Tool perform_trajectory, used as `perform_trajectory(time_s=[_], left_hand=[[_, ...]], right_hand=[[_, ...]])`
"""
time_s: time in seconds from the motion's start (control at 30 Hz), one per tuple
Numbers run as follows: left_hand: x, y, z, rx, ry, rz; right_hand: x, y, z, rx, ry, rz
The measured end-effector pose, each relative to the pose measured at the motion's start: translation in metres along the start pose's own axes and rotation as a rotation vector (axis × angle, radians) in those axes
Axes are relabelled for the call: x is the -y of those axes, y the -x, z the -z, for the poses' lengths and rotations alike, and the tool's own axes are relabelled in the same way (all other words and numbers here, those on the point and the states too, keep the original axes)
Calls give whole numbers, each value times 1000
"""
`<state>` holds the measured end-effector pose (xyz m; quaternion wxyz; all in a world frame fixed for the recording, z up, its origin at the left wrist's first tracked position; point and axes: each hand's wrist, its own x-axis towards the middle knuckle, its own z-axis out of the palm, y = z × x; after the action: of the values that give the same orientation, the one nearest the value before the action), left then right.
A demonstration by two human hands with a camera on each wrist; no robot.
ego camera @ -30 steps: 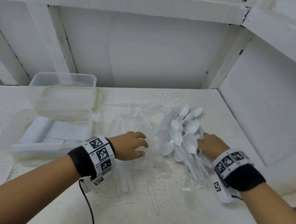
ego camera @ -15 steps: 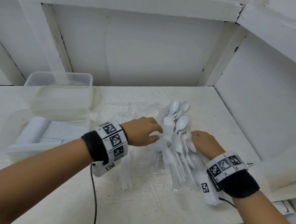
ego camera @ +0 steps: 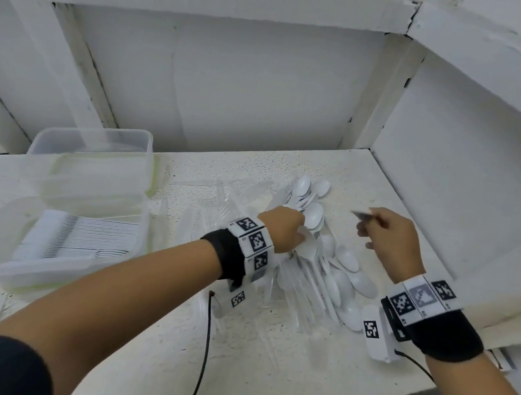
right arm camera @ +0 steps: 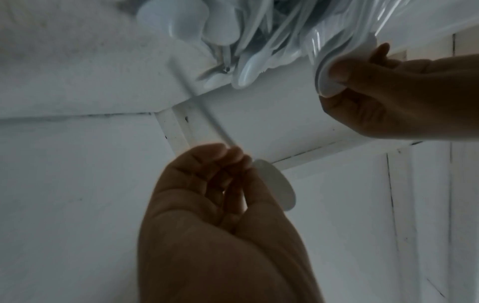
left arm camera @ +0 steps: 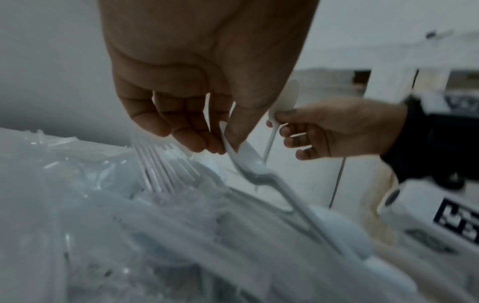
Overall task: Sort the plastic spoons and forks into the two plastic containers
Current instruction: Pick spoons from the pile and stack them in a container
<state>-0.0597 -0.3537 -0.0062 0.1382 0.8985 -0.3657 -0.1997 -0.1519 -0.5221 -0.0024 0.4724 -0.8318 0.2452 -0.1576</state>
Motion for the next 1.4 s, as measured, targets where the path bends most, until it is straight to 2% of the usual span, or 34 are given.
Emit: perform_trajectory(time_s=[0.1,0.27,0.37,0.43,0.5,0.57,0.67,0.9,0.97,1.03,1.2,1.27,1.33,1.4], left_hand=[[9,12,13,-129,157,-3],[28,38,37,-310,259,31],[41,49,45,-412,409,90],[52,53,48,-486,671,141],[61,57,48,-507,976,212],[67,57,46,-514,1174,264],[67,54,43,-499,1320,289],[57,48,33,-469,1604,336],[57,46,29,-496,1568,343],[56,44,26,-532,1509,363],[50,31,21,-554,1274,392],[44,23,19,-504,1110,346],[37,15,15,-471,938,314],[32,7,11,-428,737,309]], right_hand=[[8,-1,3,-47,79,125],[18,4,2,-3,-62,136],[21,17,0,160,-18,165],[17,22,2,338,143,167],[8,22,6,510,277,183],[1,24,10,615,413,193],[-8,25,6,675,603,230],[-20,27,-13,722,755,371],[-18,27,-13,690,629,426],[-9,29,-11,592,358,424],[23,17,-15,82,-305,77],[31,9,-18,8,-547,-76],[35,5,-24,4,-817,-202],[34,3,-31,1,-914,-332]])
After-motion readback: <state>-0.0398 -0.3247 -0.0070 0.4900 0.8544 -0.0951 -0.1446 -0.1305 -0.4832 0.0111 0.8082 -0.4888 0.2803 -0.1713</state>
